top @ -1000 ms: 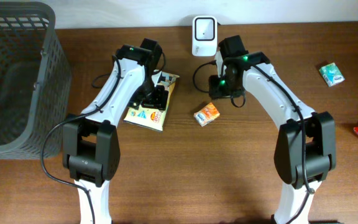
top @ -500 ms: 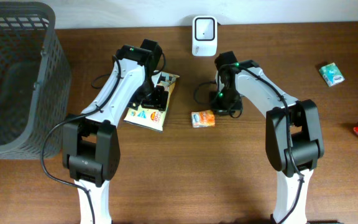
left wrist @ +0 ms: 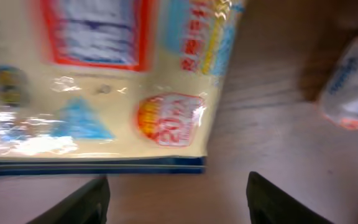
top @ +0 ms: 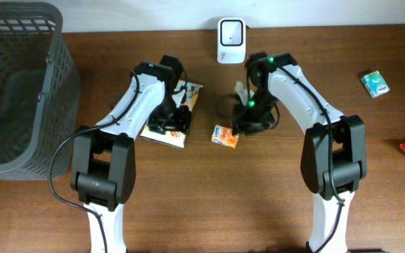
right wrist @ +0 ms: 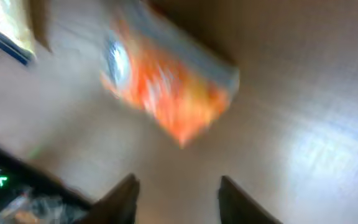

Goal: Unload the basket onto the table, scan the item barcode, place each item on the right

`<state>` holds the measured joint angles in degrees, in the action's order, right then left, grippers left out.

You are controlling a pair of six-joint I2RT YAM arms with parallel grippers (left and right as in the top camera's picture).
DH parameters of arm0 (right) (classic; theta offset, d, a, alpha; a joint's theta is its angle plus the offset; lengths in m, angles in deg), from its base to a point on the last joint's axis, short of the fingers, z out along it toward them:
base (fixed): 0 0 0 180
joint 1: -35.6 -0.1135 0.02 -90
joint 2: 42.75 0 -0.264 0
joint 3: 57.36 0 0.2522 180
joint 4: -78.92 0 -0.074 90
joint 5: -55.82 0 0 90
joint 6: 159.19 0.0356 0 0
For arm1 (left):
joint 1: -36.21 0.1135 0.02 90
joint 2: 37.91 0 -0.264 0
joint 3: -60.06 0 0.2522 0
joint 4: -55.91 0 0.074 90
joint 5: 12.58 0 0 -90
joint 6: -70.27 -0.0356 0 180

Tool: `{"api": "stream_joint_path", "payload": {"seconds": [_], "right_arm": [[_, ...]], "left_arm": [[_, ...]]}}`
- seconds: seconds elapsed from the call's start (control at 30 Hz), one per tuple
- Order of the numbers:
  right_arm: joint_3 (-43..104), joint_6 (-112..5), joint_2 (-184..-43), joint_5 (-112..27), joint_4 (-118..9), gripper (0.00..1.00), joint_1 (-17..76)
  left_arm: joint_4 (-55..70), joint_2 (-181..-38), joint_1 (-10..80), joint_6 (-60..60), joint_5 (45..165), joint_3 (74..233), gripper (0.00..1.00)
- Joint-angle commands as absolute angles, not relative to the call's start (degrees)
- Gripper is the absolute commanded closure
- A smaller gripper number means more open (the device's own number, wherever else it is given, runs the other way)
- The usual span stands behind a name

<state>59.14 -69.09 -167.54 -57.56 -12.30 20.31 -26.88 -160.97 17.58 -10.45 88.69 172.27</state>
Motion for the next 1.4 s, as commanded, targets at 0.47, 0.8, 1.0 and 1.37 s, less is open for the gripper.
{"api": "stream_joint_path", "payload": {"seconds": [0.47, 0.8, 1.0, 1.37], "right_arm": [[60.56, -72.17, -166.86, -67.66, -11.09, 0.43, 37.19], [60.45, -76.30, -166.86, -67.55, -8.03, 0.40, 40.49], [60.45, -76.32, -166.86, -66.39, -8.01, 0.39, 40.51], [60.45, -76.28, -166.86, -64.79, -8.01, 0.39, 40.49]], "left_arm": [[-3.45, -160.58, 8.81, -2.93, 108.10, 160.84, 0.12], [0.11, -162.17, 8.83, -2.58, 107.86, 160.84, 0.28], [0.09, -166.54, 8.62, -1.60, 108.12, 160.84, 0.61], [-13.40, -166.89, 8.62, -1.49, 104.49, 168.89, 1.00]]}}
